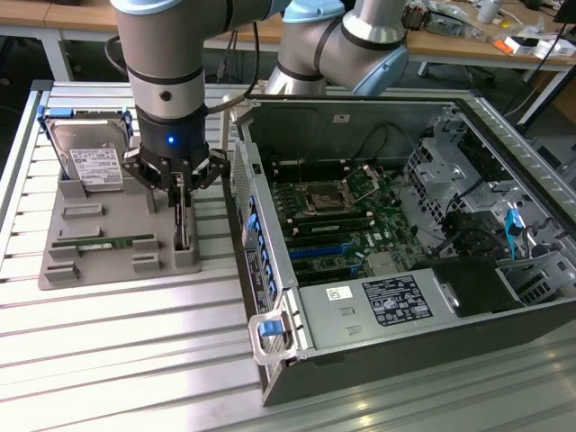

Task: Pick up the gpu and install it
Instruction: 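Pick up the gpu and move the gpu toward the slot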

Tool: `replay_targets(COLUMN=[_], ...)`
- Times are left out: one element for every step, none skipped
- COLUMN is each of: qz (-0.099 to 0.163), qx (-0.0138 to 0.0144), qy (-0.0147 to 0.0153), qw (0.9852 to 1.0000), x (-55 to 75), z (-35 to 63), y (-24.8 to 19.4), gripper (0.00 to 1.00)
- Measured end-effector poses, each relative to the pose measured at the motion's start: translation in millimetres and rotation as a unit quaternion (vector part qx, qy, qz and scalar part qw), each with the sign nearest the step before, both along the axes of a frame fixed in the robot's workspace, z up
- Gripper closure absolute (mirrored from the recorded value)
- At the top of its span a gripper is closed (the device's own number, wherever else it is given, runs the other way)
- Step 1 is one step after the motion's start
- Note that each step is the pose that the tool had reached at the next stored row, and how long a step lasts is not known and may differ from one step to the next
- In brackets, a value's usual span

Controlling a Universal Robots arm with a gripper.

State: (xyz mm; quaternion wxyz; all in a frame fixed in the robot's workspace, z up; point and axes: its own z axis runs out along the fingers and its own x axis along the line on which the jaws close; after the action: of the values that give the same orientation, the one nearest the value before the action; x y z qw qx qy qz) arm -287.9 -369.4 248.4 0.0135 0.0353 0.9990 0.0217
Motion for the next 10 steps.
replay_targets(qz=[0.000, 0.000, 0.000, 0.000, 0.000, 0.000, 0.000, 0.000, 0.000, 0.000], qx=[0.0000, 0.0000, 0.0000, 0.0000, 0.0000, 0.0000, 0.0000, 0.0000, 0.0000, -0.0001], qy=[0.0000, 0.0000, 0.0000, 0.0000, 0.0000, 0.0000, 0.0000, 0.0000, 0.0000, 0.0000], qw=[1.0000, 1.0000, 1.0000, 1.0000, 1.0000, 1.0000, 1.0000, 1.0000, 1.0000, 1.0000], x=[0.0, 0.0, 0.0, 0.0, 0.0, 0.0, 0.0, 0.0, 0.0, 0.0], z=[1.8, 3.7, 4.7, 6.0, 7.2, 8.0, 8.9, 10.0, 11.1, 12.4], y=[0.0, 0.0, 0.0, 0.0, 0.0, 0.0, 0.0, 0.0, 0.0, 0.0], gripper=[0.73, 0.73, 0.73, 0.73, 0.73, 0.73, 0.73, 0.73, 0.73, 0.73])
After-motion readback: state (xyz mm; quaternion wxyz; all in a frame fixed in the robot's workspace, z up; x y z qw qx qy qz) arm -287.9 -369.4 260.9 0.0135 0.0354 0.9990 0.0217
